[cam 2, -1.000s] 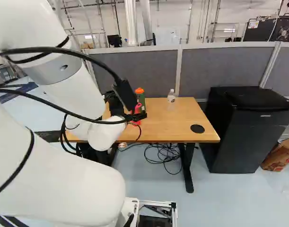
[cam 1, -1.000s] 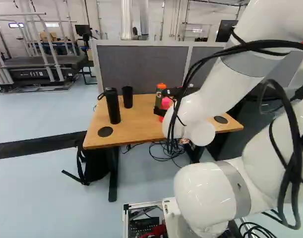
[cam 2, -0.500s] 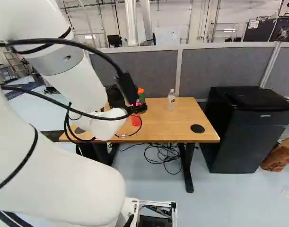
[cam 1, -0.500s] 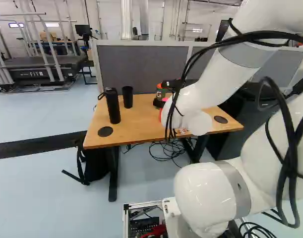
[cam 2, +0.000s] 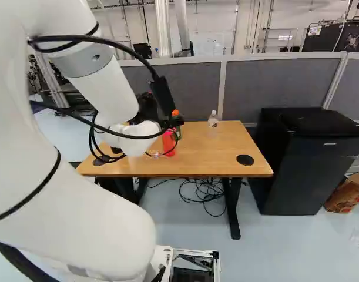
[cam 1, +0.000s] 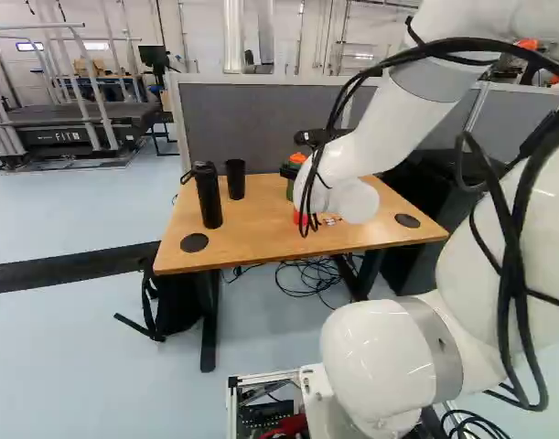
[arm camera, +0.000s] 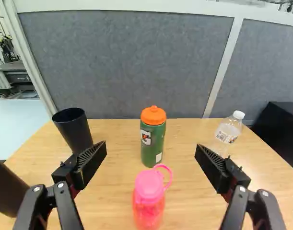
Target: Pick up the green bottle from the table
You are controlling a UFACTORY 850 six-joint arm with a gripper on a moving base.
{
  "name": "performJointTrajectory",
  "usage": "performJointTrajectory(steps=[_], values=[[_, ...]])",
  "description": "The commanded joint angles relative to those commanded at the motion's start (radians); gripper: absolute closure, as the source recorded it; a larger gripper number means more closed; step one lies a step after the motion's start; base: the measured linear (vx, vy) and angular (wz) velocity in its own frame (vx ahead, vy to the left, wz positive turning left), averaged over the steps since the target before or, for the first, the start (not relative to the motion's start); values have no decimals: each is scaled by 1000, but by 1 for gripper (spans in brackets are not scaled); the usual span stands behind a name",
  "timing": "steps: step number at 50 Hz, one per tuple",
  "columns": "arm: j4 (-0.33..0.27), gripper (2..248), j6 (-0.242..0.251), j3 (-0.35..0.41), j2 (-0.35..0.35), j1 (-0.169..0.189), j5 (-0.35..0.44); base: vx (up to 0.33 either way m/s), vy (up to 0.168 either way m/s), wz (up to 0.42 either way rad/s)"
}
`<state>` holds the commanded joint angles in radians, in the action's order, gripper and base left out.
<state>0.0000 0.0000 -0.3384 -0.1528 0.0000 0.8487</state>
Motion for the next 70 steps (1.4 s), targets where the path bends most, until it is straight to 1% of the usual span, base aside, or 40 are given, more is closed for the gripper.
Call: performJointTrajectory(steps=[8,27,30,37,49,70], values=[[0,3,0,-44,26,0,-88,0,0,0],[0,3,0,-144,81,0,-339,0,0,0],[0,3,0,-159,89,0,-365,0,0,0],[0,3,0,-195,108,0,-385,0,0,0],[0,3,0,-256,142,0,-390,0,0,0],[0,3,0,-368,244,0,-390,0,0,0]])
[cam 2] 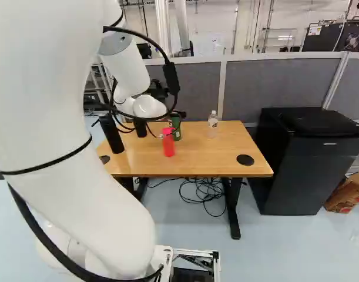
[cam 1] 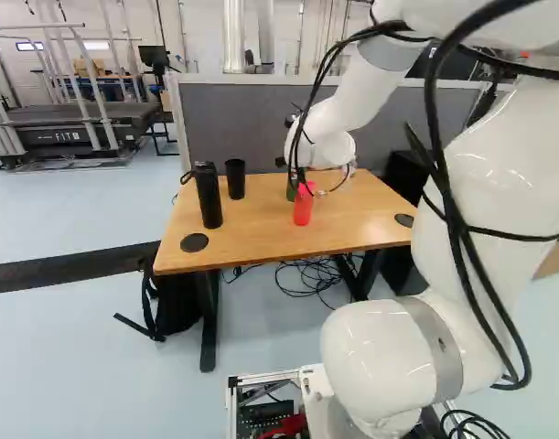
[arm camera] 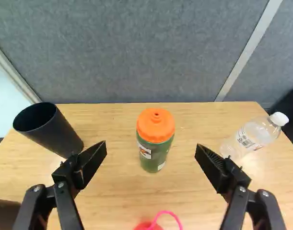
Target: Pick up the green bottle from the table
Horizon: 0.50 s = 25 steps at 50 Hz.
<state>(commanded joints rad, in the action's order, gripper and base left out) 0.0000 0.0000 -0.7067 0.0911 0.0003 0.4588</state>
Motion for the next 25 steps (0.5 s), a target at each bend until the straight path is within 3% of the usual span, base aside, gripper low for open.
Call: performJointTrajectory(steps=[25], values=[[0,3,0,-117,153,20,0,0,0,0]])
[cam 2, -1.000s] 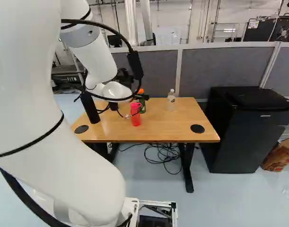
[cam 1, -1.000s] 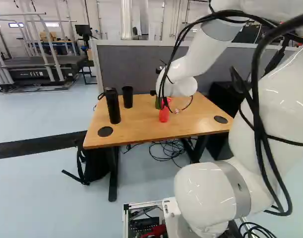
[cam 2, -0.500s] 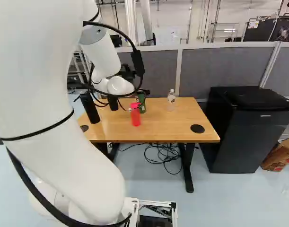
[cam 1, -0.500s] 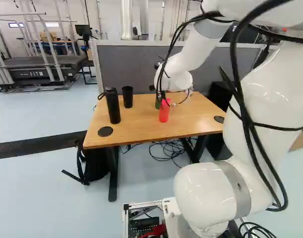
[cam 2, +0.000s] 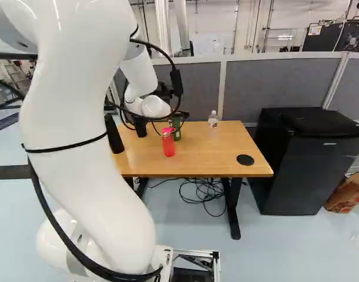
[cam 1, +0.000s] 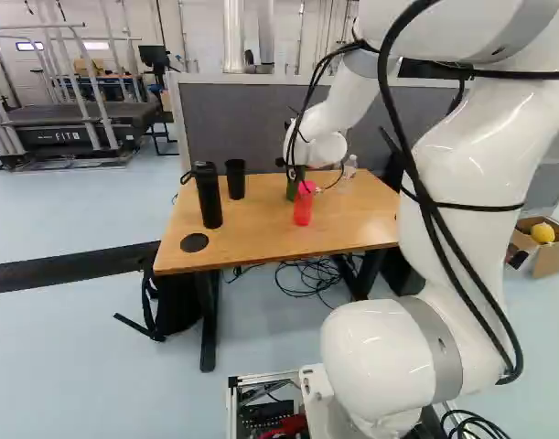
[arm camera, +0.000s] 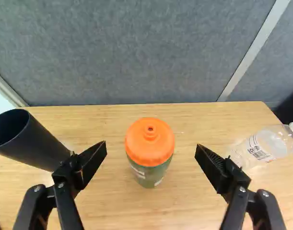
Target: Pick up the green bottle from the table
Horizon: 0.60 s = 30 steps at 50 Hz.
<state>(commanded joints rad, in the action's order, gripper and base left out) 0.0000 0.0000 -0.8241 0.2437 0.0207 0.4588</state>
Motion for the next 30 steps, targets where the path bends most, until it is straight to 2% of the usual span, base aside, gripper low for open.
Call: performJointTrajectory(steps=[13,30], values=[[0,3,0,-37,59,14,0,0,0,0],[0,3,0,-48,101,15,0,0,0,0]])
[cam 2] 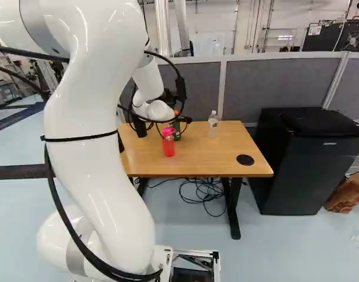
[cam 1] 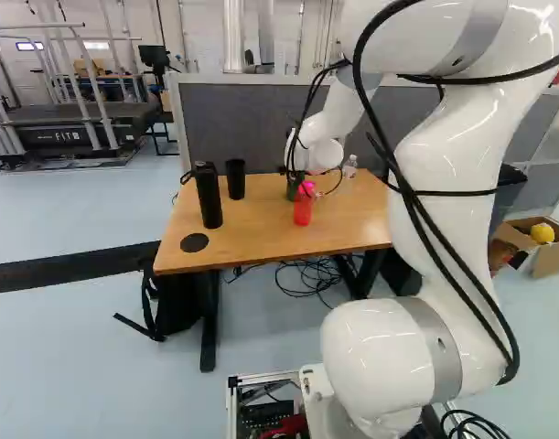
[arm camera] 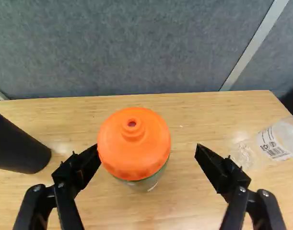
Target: Pick up the green bottle from the table
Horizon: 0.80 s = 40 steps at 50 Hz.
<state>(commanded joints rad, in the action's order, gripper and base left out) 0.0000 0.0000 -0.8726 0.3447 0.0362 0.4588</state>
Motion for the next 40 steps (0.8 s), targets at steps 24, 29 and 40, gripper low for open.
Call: performJointTrajectory(steps=[24,29,40], values=[[0,123,0,-1,4,0,0,0,0,0],[0,130,0,-1,4,0,0,0,0,0],[0,130,0,1,-4,0,0,0,0,0]])
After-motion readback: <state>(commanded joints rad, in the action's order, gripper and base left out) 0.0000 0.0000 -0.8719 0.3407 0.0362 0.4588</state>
